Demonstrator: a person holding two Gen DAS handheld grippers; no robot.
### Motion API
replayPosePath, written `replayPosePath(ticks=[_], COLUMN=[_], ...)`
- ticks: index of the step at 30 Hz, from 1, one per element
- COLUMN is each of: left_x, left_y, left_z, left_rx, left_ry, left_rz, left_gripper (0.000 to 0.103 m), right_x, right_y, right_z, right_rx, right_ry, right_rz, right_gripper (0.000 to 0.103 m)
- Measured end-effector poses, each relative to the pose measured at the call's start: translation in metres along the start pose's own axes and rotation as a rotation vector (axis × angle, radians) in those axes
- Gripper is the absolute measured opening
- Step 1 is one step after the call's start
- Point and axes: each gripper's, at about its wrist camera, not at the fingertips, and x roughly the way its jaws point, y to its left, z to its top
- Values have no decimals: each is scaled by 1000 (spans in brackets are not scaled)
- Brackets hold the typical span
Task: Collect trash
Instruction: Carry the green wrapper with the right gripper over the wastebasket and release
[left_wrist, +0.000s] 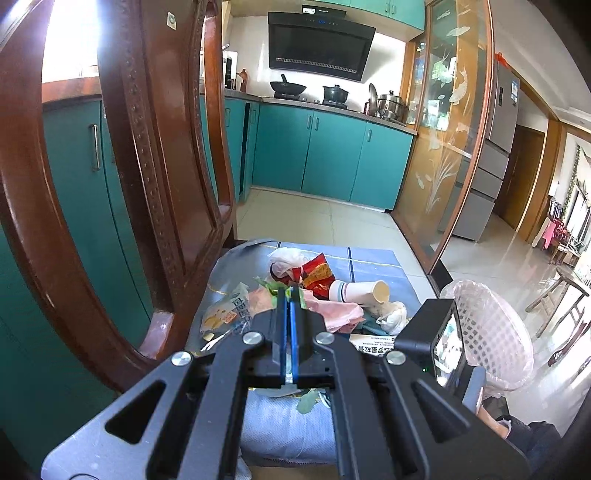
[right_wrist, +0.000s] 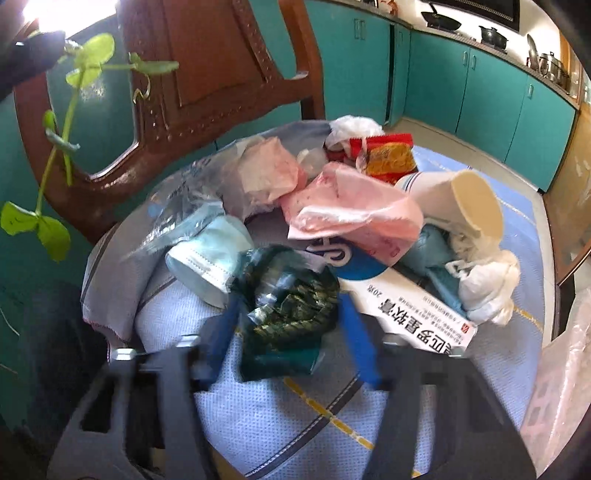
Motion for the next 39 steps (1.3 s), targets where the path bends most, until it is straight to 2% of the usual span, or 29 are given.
replayPosePath(ticks=[4, 12, 19, 22, 26, 31, 39], left_x=[-1, 3, 4, 6, 7, 7, 8], left_y=[-1, -7, -21, -28, -36, -44, -54], left_z=[-1, -6, -9, -10, -13, -14, -16], left_rx=[0, 9, 32, 41, 55, 70, 86], left_ry=[2, 15, 17, 18, 22, 23, 26], left_rz=[-4, -15, -34, -45, -59, -74, -102], left_gripper=[3, 3, 3, 3, 3, 3, 3], right_x=[-11, -69, -135, -162, -184, -205, -211], right_y=[-3, -23, -58, -80, -112, -141, -171], right_z=[-1, -5, -15, -26, -35, -49, -73], right_rx=[10, 42, 107, 173, 270, 365, 444], right_ry=[-25, -139, -323, -399, -451, -480, -433], right_rz=[0, -41, -46, -85, -161, -254, -410], right_gripper=[38, 38, 38, 38, 38, 38, 38])
